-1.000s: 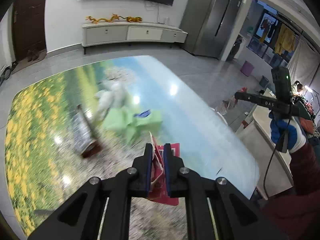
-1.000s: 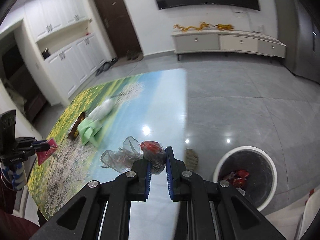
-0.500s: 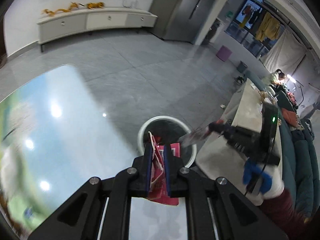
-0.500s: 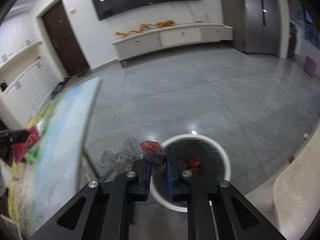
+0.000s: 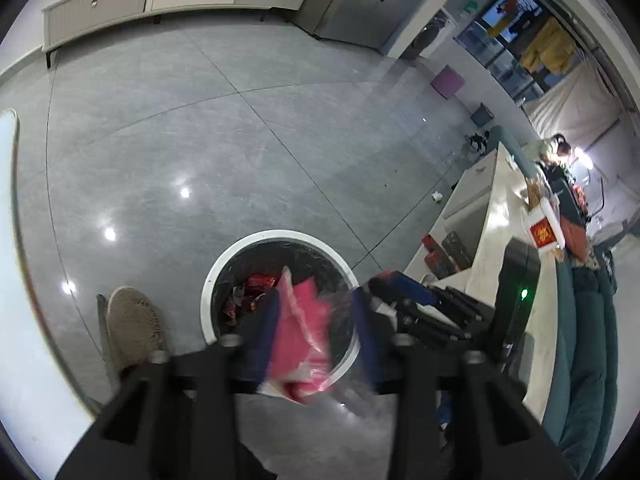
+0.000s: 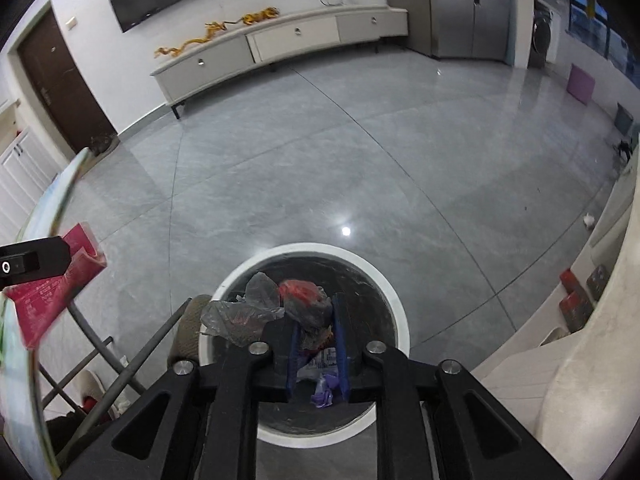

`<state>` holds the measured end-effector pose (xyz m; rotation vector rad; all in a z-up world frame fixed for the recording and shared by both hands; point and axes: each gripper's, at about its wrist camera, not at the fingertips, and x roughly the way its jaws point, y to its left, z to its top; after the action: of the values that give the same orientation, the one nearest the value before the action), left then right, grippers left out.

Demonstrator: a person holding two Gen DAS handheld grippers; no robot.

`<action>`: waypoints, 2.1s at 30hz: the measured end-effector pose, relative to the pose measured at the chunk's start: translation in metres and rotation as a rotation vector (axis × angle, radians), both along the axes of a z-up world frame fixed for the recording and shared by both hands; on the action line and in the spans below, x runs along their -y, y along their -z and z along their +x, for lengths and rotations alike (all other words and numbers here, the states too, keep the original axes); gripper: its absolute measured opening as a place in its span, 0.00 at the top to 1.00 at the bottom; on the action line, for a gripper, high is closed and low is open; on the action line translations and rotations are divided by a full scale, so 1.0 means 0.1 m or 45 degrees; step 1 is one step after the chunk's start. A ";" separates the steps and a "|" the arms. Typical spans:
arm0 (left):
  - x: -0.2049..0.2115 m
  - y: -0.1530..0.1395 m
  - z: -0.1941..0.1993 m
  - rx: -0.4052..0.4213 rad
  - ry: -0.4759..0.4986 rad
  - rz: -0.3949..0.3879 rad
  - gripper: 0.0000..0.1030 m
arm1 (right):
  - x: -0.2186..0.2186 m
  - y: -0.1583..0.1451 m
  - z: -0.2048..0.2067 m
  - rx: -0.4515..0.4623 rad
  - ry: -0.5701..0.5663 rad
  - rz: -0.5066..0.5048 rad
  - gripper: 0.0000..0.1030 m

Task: Collect trash
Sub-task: 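Open both grippers to drop the items into the bin, then move both open grippers back over the table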

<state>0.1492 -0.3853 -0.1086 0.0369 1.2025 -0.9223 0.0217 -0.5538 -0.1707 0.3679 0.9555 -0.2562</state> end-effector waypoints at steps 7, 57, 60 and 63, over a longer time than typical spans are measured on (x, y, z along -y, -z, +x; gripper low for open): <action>-0.12 -0.01 0.00 0.021 -0.025 -0.014 0.52 | 0.04 0.02 -0.03 -0.004 0.029 0.016 0.63; -3.97 -0.25 0.37 0.265 -0.412 0.325 0.62 | -3.40 -1.23 1.24 0.245 -0.906 0.132 0.63; -3.96 -0.18 0.43 0.247 -0.383 0.331 0.62 | -3.58 -1.11 1.41 0.215 -0.945 0.182 0.63; -3.93 -0.11 0.48 0.240 -0.351 0.340 0.62 | -3.72 -1.02 1.53 0.195 -0.975 0.217 0.63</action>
<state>0.1973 0.0080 -0.0978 0.1643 1.1144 -0.5020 0.1750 -0.1823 -0.0686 0.1522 0.9047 0.5466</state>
